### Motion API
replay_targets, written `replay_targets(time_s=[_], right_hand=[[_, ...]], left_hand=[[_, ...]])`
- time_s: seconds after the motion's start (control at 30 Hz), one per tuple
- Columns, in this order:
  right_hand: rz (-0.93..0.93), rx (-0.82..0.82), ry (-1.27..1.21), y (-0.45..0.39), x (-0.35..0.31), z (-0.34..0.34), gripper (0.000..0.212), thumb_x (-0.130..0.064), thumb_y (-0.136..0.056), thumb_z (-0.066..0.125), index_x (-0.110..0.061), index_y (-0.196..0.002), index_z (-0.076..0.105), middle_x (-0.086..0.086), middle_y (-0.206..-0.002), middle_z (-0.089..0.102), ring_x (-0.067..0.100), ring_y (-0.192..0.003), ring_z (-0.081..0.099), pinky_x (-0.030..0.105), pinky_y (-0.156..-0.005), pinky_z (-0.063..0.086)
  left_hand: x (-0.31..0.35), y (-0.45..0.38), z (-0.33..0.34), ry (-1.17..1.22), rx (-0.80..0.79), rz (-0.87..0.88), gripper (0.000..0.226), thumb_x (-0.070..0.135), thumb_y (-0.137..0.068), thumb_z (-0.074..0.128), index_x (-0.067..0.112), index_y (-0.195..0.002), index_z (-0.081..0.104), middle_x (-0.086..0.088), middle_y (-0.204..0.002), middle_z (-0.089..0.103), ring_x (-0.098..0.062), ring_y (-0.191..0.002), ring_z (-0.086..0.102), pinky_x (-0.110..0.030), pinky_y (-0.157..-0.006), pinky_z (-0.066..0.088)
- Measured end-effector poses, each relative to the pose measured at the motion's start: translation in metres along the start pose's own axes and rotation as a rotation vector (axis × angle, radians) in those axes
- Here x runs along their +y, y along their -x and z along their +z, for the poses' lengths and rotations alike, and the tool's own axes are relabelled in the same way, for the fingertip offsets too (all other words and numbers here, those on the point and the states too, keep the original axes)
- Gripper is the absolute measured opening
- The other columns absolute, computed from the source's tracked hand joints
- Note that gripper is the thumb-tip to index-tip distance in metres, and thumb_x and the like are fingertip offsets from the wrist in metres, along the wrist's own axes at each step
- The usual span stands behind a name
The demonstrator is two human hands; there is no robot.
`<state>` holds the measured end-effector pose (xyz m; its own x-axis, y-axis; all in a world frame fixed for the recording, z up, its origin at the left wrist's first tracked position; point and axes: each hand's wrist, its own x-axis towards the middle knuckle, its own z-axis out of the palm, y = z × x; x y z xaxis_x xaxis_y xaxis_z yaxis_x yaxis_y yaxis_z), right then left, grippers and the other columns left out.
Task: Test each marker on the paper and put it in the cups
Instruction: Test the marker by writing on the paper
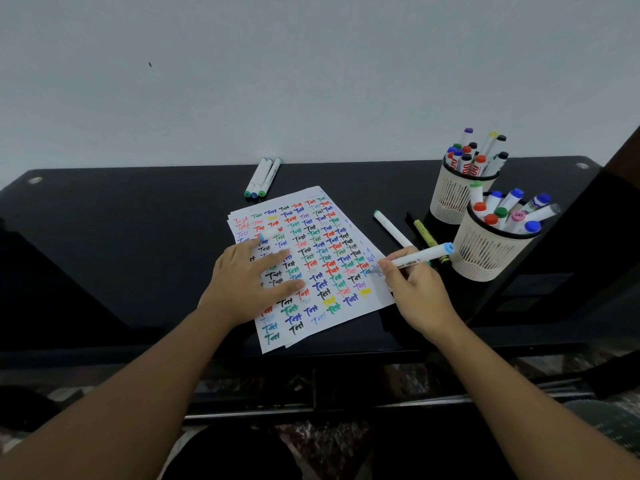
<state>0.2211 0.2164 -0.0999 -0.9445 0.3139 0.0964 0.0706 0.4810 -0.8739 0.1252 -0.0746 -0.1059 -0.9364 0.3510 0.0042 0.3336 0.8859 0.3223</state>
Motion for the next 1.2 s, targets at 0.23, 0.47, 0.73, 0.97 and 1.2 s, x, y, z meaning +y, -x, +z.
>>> replay_targets(time_s=[0.23, 0.47, 0.73, 0.97, 1.2], right_hand=[[-0.018, 0.020, 0.006, -0.001, -0.003, 0.000, 0.010, -0.039, -0.104, 0.060, -0.031, -0.098, 0.061, 0.002, -0.082, 0.068, 0.017, -0.071, 0.062, 0.040, -0.066, 0.054], [-0.127, -0.020, -0.155, 0.004, -0.002, -0.002, 0.015, -0.022, -0.106, 0.059, -0.032, -0.110, 0.070, -0.019, -0.094, 0.068, 0.004, -0.090, 0.066, 0.017, -0.077, 0.050], [-0.065, -0.214, -0.124, -0.010, -0.009, -0.003, 0.071, 0.007, -0.102, 0.040, -0.042, -0.153, 0.046, -0.024, -0.137, 0.059, -0.015, -0.124, 0.051, 0.004, -0.091, 0.042], [-0.155, -0.168, -0.138, -0.036, -0.044, 0.017, 0.028, -0.033, -0.109, 0.054, -0.041, -0.133, 0.064, -0.019, -0.105, 0.070, 0.005, -0.080, 0.069, 0.024, -0.076, 0.055], [-0.222, -0.317, 0.409, -0.064, -0.061, 0.035, 0.025, -0.038, -0.103, 0.063, -0.033, -0.126, 0.058, -0.010, -0.116, 0.071, 0.010, -0.089, 0.069, 0.040, -0.077, 0.061]], left_hand=[[0.000, 0.001, -0.001, 0.017, 0.000, 0.006, 0.089, 0.099, -0.071, 0.036, 0.054, -0.147, 0.041, 0.006, -0.164, 0.020, -0.022, -0.150, 0.013, -0.051, -0.123, 0.014], [0.004, 0.004, -0.010, 0.365, 0.166, -0.088, 0.036, 0.058, -0.085, 0.072, 0.034, -0.106, 0.056, 0.005, -0.126, 0.040, -0.011, -0.112, 0.049, -0.031, -0.089, 0.046], [0.001, -0.024, -0.008, 0.359, 0.244, -0.306, 0.059, 0.049, -0.091, 0.070, 0.029, -0.139, 0.044, -0.002, -0.133, 0.036, -0.019, -0.120, 0.049, -0.042, -0.099, 0.049], [0.000, -0.031, 0.000, 0.082, 0.239, -0.279, 0.061, 0.063, -0.098, 0.047, 0.037, -0.153, 0.036, 0.001, -0.122, 0.038, -0.016, -0.110, 0.040, -0.038, -0.098, 0.036], [0.000, -0.028, 0.003, 0.198, 0.356, -0.179, 0.024, 0.038, -0.103, 0.053, 0.036, -0.126, 0.060, 0.009, -0.112, 0.053, -0.012, -0.101, 0.052, -0.041, -0.096, 0.046]])
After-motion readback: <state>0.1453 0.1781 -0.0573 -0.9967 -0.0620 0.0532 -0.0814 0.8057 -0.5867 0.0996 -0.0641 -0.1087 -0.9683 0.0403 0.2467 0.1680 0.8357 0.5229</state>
